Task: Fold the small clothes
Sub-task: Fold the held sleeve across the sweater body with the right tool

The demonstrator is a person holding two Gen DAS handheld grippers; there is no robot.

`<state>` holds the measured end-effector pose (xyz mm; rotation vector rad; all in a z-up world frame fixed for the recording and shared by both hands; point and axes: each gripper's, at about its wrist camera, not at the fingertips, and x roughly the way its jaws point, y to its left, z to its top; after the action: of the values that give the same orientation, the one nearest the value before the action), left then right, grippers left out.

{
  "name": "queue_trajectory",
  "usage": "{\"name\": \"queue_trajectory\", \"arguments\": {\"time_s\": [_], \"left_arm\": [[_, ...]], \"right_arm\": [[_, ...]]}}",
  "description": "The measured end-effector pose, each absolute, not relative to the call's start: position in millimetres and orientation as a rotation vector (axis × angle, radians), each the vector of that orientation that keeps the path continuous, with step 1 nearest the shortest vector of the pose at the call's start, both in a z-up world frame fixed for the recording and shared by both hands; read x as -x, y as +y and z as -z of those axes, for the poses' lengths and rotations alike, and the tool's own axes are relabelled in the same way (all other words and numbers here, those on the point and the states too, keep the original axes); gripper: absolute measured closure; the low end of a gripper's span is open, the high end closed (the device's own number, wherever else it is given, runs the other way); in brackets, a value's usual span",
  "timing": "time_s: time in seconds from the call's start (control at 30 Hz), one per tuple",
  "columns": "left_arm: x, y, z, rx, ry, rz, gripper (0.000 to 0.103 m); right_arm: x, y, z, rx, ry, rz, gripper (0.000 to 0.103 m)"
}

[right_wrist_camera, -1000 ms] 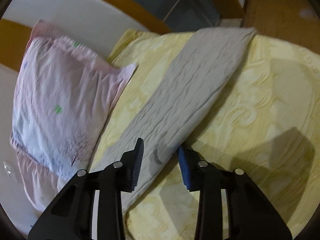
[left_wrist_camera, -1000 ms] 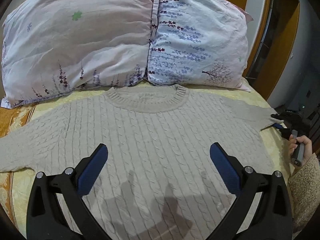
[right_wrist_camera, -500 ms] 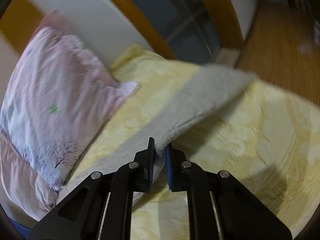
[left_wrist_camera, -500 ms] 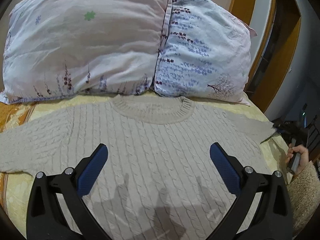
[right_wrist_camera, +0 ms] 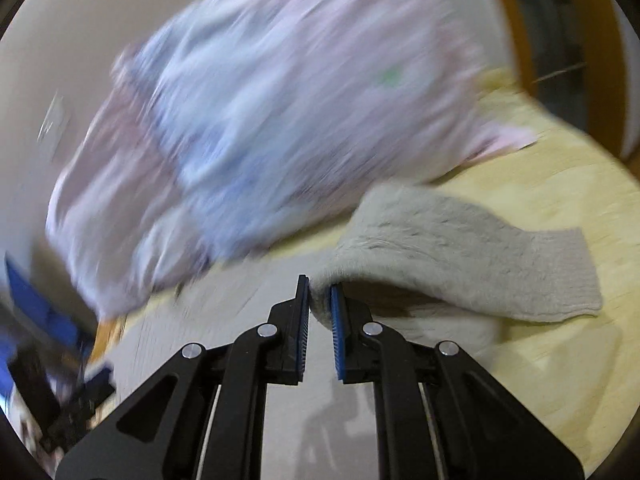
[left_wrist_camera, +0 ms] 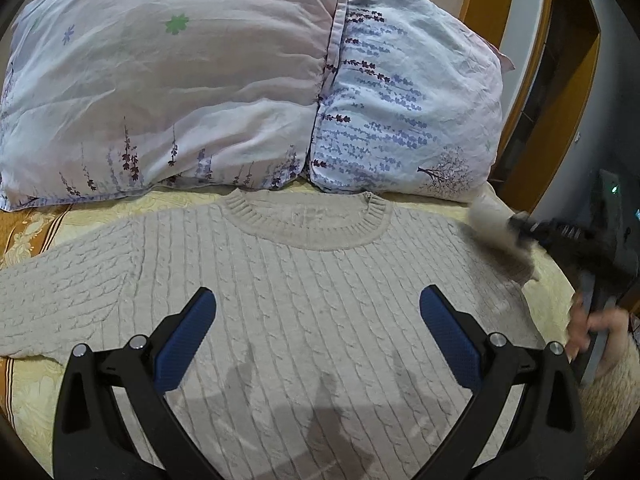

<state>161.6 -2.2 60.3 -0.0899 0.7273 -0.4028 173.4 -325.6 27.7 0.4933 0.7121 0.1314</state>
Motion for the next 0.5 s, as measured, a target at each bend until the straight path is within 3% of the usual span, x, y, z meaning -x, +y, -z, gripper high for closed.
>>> {"name": "queue_trajectory", "arguments": {"time_s": [0.2,0.23,0.37,0.5], "left_arm": [[-164.4,4.9,-58.0,0.130,0.740,0.395,0.002],[-164.5,5.7,-57.7,0.132,0.742,0.396,0.002],[-165.8,9.5,-56.2,0.144,0.752,0.401,0.002],[-165.8,11.9,-56.5,0.151,0.751,0.409,0.002]], "right_arm": [[-195.2,-306.4,7.4,-0.566,0.848,-0.168,0.089],[-194.0,-309.8,9.0,-0.601,0.850,-0.175,0.087],[-186.6,-338.9,10.0,-0.768,0.827,-0.148,0.062],[-175.4,-365.4,11.7,-0.888,0.777,-0.099,0.060]]}}
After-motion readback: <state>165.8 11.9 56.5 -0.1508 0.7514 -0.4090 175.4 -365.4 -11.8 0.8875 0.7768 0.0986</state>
